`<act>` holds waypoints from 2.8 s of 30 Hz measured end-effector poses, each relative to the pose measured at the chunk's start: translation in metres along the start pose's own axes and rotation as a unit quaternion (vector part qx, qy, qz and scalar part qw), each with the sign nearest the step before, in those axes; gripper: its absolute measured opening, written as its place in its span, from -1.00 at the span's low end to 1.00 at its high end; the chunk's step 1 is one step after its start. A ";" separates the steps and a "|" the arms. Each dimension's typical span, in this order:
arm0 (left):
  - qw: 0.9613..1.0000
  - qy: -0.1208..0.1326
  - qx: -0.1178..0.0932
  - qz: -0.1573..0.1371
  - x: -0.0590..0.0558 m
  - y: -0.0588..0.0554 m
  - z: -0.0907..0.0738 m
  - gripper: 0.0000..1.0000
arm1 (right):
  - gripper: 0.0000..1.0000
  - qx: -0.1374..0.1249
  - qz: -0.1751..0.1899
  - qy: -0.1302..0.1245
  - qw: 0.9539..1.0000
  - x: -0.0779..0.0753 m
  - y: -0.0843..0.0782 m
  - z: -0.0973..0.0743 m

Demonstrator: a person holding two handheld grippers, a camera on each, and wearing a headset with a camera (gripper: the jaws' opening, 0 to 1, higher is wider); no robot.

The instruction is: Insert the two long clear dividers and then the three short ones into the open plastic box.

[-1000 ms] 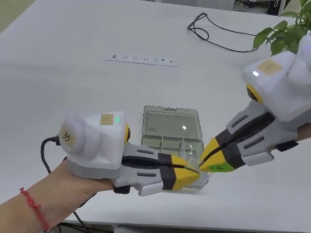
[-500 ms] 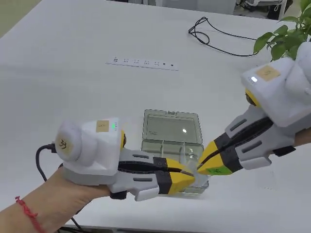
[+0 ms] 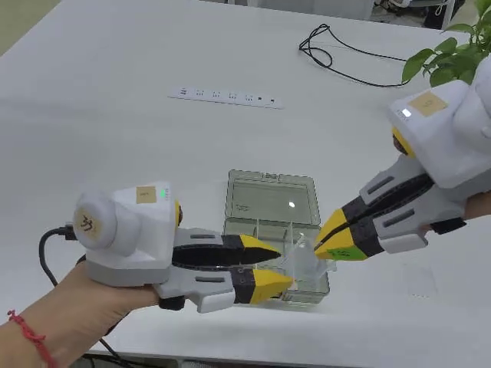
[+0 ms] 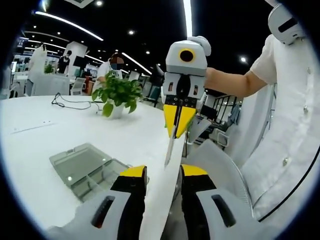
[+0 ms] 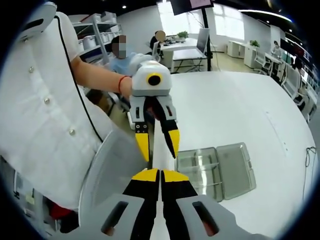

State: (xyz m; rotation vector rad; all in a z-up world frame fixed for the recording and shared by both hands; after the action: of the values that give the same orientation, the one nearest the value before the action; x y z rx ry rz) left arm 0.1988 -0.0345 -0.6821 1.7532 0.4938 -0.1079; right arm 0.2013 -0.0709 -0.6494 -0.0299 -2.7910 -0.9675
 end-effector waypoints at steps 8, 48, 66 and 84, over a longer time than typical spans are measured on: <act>0.999 0.038 0.005 0.005 0.017 -0.007 -0.013 -0.09 | -0.94 0.014 -0.003 -0.021 1.000 -0.018 -0.006 0.005; 0.995 0.096 0.026 0.003 0.044 -0.031 -0.035 1.00 | -0.95 0.036 -0.001 -0.066 0.997 -0.089 -0.046 0.068; 0.995 0.098 0.020 -0.002 0.045 -0.031 -0.032 1.00 | -0.95 0.029 -0.035 -0.069 0.997 -0.089 -0.048 0.079; 0.995 0.095 0.022 -0.002 0.047 -0.031 -0.030 1.00 | -0.96 0.028 -0.056 -0.071 0.996 -0.090 -0.049 0.092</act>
State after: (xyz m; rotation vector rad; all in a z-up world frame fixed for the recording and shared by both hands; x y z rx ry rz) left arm 0.2240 0.0112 -0.7188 1.8153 0.6369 0.0458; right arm 0.2701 -0.0495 -0.7666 0.0703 -2.9768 -0.9461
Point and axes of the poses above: the centre of the closed fingertips' face, and the gripper's own axes: z roughly forward along the fingers, x roughly to its left, y roughly out of its top, the point moved 1 cm from there along -z, roughly backward along the fingers, and after that the axes turned 4 degrees about x, right-handed, at the moved point
